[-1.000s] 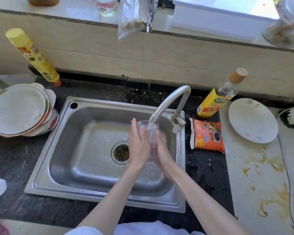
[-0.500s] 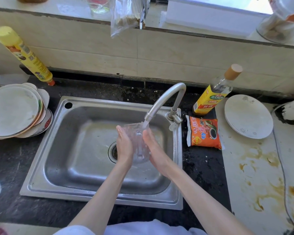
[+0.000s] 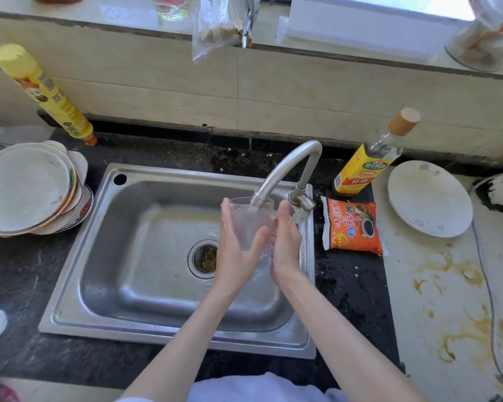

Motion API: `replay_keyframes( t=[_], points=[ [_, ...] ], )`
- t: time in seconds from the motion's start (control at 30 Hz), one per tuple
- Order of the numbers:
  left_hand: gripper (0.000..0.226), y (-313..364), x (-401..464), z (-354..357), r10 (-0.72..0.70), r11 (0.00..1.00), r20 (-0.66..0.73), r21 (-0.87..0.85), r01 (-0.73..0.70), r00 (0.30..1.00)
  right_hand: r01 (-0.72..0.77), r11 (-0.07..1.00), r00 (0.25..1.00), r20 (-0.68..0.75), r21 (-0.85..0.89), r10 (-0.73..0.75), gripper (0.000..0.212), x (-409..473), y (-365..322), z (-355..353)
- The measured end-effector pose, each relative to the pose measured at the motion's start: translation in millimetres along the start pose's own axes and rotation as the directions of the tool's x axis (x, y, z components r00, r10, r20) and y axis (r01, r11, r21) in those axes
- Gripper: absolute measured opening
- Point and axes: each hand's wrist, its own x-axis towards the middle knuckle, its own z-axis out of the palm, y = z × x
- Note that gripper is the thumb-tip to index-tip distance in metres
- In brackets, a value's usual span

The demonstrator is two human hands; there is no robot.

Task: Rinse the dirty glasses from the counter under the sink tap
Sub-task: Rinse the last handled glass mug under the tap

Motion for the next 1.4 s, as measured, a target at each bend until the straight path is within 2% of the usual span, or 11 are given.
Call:
replay_keyframes(
  t=[0.1,0.2,0.3,0.4,0.53,0.67,0.83,1.0,1.17,1.33,1.4],
  points=[
    [0.099,10.3,2.9,-6.5,-0.100,0.983,-0.041,-0.157,0.092,0.994,0.022,0.998,0.998,0.066,-0.058,-0.018,0.078,2.0,-1.9,-1.7],
    [0.108,15.6,5.8,-9.4,-0.119,0.972,-0.073,-0.211,0.101,0.990,-0.088,0.996,0.974,0.208,-0.003,0.087,0.085,5.0,-0.3,-7.6],
    [0.090,13.0,5.3,-10.4,-0.102,0.968,0.000,-0.231,0.099,0.995,-0.161,0.986,0.935,0.324,0.030,0.143,0.094,8.5,1.6,-11.1],
    [0.081,11.9,4.6,-10.9,-0.085,0.958,-0.009,-0.275,0.079,0.996,-0.125,0.992,0.950,0.285,-0.022,0.126,0.097,8.0,3.8,-6.4],
    [0.077,15.4,4.2,-6.0,-0.080,0.953,-0.103,-0.300,0.045,0.991,-0.083,0.994,0.961,0.257,-0.076,0.100,0.066,-1.0,8.3,-0.2],
    [0.078,17.1,4.7,-2.9,-0.121,0.929,-0.211,-0.368,0.036,0.970,-0.185,0.975,0.915,0.383,0.118,0.128,0.061,-12.0,16.7,-5.4],
    [0.076,18.9,2.3,1.0,-0.089,0.942,-0.212,-0.334,0.014,0.973,-0.470,0.779,0.839,0.484,0.415,0.248,0.051,-15.4,11.5,-16.1],
    [0.097,7.9,-0.1,0.5,-0.062,0.966,-0.117,-0.257,0.030,0.991,-0.582,0.738,0.771,0.520,0.342,0.367,0.046,-9.0,8.0,-17.9],
    [0.097,4.3,-5.3,-8.8,-0.004,0.986,-0.048,-0.169,-0.004,0.999,-0.645,0.683,0.744,0.486,0.342,0.459,0.026,-3.8,10.9,-26.8],
    [0.103,1.6,-10.5,-16.4,0.068,0.994,0.058,-0.091,-0.062,0.996,-0.680,0.617,0.733,0.409,0.397,0.544,0.036,5.1,18.9,-26.9],
    [0.105,-1.6,-11.5,-16.6,0.101,0.994,0.082,-0.044,-0.098,0.991,-0.701,0.595,0.711,0.444,0.392,0.545,0.050,11.1,22.9,-26.0]
  ],
)
